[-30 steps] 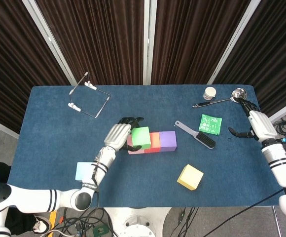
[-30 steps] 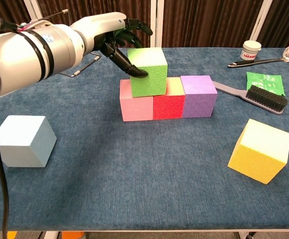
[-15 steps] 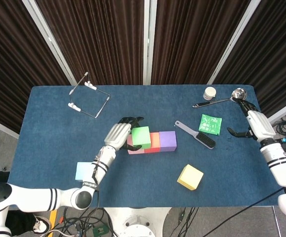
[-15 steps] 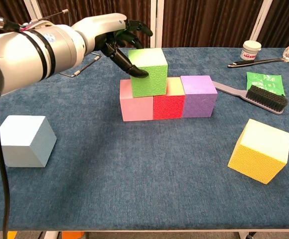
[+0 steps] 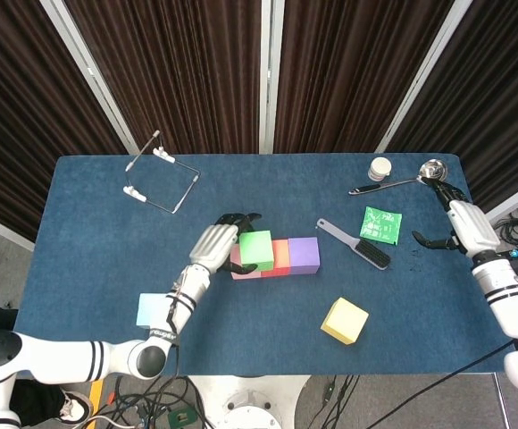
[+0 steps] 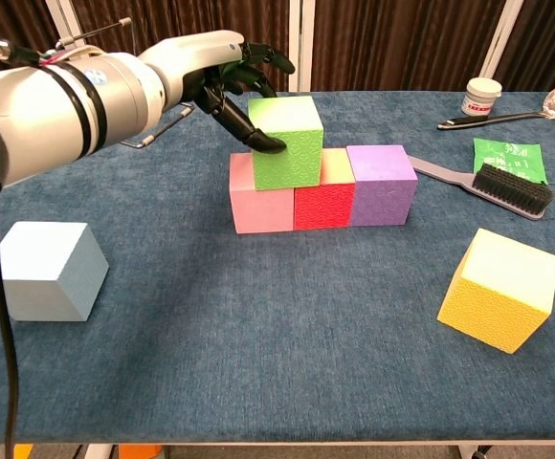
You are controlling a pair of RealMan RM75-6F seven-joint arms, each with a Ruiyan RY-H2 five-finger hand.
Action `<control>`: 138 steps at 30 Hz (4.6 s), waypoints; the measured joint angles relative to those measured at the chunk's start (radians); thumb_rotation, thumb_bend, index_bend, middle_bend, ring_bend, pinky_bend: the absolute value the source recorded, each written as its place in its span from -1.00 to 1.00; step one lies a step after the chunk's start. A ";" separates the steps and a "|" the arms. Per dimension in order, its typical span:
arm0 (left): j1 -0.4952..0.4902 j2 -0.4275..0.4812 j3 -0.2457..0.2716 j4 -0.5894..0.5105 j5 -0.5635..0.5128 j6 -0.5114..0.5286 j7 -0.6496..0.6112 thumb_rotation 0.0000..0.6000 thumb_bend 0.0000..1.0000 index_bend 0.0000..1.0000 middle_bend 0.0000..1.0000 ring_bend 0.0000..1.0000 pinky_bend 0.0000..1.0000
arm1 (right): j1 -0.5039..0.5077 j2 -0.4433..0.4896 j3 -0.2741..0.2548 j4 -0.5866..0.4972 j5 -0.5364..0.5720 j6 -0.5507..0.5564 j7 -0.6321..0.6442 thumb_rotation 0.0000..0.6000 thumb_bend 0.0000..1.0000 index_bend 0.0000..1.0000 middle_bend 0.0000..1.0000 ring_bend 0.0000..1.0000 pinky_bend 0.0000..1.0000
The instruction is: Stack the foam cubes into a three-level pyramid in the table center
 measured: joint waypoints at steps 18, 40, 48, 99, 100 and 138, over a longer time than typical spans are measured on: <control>0.001 -0.006 0.000 0.003 0.004 0.013 -0.009 1.00 -0.54 -0.75 -0.54 -0.81 -0.80 | -0.001 0.001 -0.003 0.008 -0.004 -0.001 0.009 1.00 -0.61 -1.00 -0.88 -1.00 -1.00; 0.018 0.015 0.009 -0.049 0.045 0.037 -0.015 1.00 -0.55 -0.77 -0.73 -0.84 -0.82 | -0.004 0.021 -0.003 -0.012 -0.015 0.009 0.012 1.00 -0.61 -1.00 -0.89 -1.00 -1.00; 0.069 0.109 0.027 -0.172 0.048 0.073 -0.008 1.00 -0.55 -0.78 -0.81 -0.90 -0.82 | 0.005 0.042 -0.002 -0.041 -0.022 0.001 -0.014 1.00 -0.61 -1.00 -0.89 -1.00 -1.00; 0.627 0.268 0.131 0.198 0.422 0.388 -0.520 1.00 -0.61 -0.77 -0.75 -0.90 -0.77 | 0.174 0.067 -0.311 -0.218 -0.648 -0.089 -0.459 1.00 -0.70 -1.00 -0.88 -1.00 -1.00; 0.630 0.270 0.130 0.199 0.426 0.386 -0.522 1.00 -0.61 -0.77 -0.75 -0.90 -0.77 | 0.179 0.059 -0.315 -0.213 -0.646 -0.094 -0.470 1.00 -0.70 -1.00 -0.88 -1.00 -1.00; 0.674 0.269 0.134 0.258 0.600 0.451 -0.556 1.00 -0.61 -0.74 -0.75 -0.90 -0.78 | 0.140 0.187 -0.218 -0.436 -0.257 0.120 -0.597 1.00 -0.45 -1.00 0.06 -0.89 -1.00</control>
